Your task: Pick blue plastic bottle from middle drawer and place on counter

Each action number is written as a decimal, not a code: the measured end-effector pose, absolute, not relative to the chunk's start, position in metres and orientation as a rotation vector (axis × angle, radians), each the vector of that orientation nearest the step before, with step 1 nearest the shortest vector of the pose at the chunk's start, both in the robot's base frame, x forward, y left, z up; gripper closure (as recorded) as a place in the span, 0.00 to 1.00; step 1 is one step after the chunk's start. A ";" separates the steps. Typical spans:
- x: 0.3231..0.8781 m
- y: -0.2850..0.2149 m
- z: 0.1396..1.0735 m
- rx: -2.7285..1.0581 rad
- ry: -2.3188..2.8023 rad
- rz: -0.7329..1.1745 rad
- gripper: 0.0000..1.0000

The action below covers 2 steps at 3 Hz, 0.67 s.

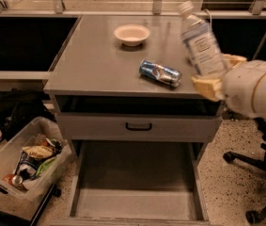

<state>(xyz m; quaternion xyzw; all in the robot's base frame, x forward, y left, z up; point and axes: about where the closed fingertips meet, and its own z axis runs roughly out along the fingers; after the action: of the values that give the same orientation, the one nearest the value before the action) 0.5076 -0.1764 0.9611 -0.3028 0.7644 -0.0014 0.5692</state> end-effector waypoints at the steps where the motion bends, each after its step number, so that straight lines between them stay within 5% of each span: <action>1: 0.565 -0.246 0.965 -0.588 1.811 -0.029 1.00; 2: 0.627 -0.273 0.952 -0.512 1.848 0.016 1.00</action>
Offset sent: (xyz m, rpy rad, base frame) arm 0.2409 -0.0295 -0.0265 0.1971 0.0825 -0.0101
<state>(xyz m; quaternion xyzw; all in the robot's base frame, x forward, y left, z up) 0.6266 -0.2731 0.9519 -0.2187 0.7888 0.0068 0.5744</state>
